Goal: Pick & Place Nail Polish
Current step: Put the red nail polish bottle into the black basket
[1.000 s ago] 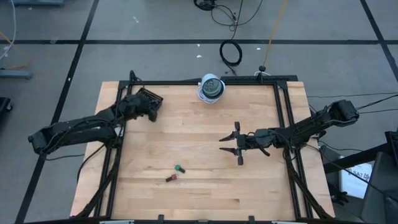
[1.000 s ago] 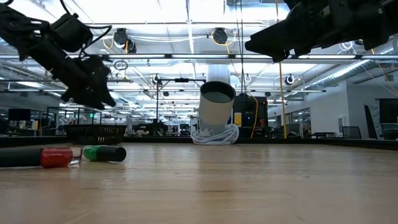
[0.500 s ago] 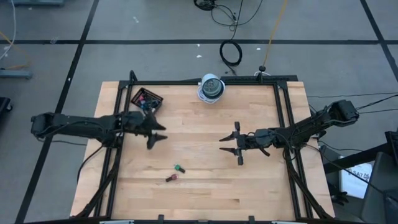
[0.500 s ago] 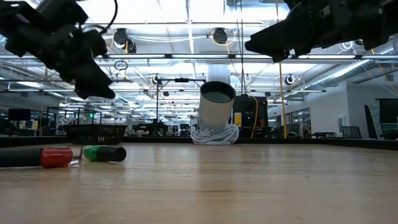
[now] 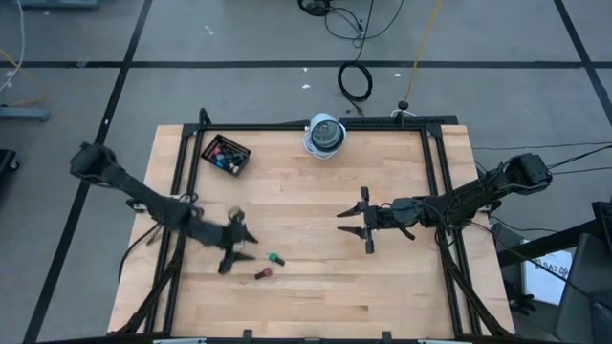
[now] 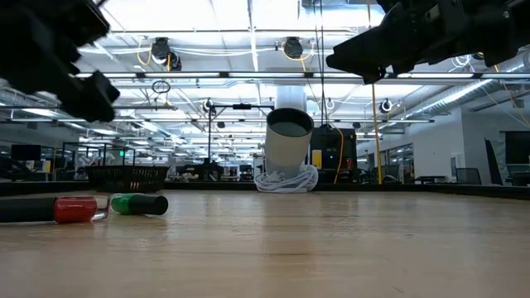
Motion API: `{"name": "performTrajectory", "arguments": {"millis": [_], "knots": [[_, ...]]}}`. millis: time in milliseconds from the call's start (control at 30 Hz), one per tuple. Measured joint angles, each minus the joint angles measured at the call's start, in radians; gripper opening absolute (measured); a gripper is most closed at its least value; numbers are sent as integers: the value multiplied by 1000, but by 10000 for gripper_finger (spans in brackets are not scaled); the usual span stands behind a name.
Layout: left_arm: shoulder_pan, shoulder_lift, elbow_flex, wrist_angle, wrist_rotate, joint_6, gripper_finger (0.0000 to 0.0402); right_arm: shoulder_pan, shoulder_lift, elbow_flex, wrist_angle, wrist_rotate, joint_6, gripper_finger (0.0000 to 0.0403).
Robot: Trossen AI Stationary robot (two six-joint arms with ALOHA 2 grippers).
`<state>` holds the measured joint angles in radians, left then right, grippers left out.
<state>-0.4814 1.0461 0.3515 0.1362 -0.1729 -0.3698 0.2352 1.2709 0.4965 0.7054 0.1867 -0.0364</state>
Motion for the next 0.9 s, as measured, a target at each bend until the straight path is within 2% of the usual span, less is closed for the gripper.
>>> {"name": "performTrajectory", "arguments": {"millis": [100,200,367,500,667,900], "knots": [[-108,139,89,-62,-62,-43,232,0,0,0,3,0,-1,146],[-168,271,208,-223,-120,-107,232,0,0,0,2,0,1,146],[-176,465,399,-408,-143,-237,232,0,0,0,1,0,13,146],[-174,577,516,-495,-139,-237,232,0,0,0,0,0,16,146],[-173,666,606,-607,-104,-277,232,0,0,0,-6,0,14,146],[-166,716,640,-686,-43,-408,232,0,0,0,-3,0,9,146]]}}
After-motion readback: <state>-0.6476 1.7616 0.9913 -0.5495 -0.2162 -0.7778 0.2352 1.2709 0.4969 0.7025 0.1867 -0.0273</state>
